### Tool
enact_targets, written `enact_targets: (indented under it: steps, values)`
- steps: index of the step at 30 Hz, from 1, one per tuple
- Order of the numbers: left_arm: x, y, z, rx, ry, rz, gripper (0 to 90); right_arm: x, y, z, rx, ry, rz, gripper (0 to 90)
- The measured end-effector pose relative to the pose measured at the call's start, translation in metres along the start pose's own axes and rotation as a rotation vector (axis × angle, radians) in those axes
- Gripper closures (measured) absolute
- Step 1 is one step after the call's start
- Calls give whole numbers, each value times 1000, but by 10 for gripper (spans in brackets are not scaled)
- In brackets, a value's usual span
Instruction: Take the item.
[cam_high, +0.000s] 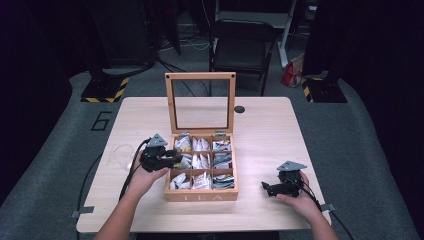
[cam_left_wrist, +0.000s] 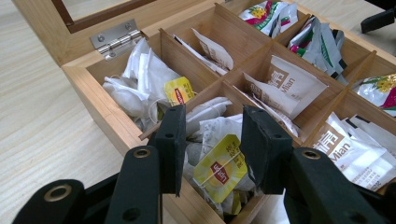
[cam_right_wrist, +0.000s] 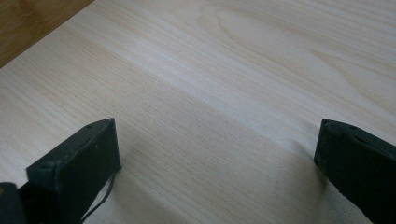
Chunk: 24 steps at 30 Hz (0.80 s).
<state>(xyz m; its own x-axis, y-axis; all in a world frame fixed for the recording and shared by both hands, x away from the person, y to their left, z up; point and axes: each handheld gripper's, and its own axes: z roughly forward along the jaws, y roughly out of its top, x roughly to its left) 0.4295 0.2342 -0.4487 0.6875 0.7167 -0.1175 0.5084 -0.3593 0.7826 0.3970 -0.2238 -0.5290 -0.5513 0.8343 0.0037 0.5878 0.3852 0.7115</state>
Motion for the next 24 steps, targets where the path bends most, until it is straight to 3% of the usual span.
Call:
enact_targets:
  steps: [4,5,16,24]
  values:
    - [2,-3,2,1,-7,-7,608,0,0,0,0,0,0,0]
    - [1,-4,2,4,-18,-37,620,0,0,0,0,0,0,0]
    - [-2,-8,-4,-8,-61,-32,713,0,0,0,0,0,0,0]
    - [-10,-5,-7,-17,-83,4,790,0,0,0,0,0,0,0]
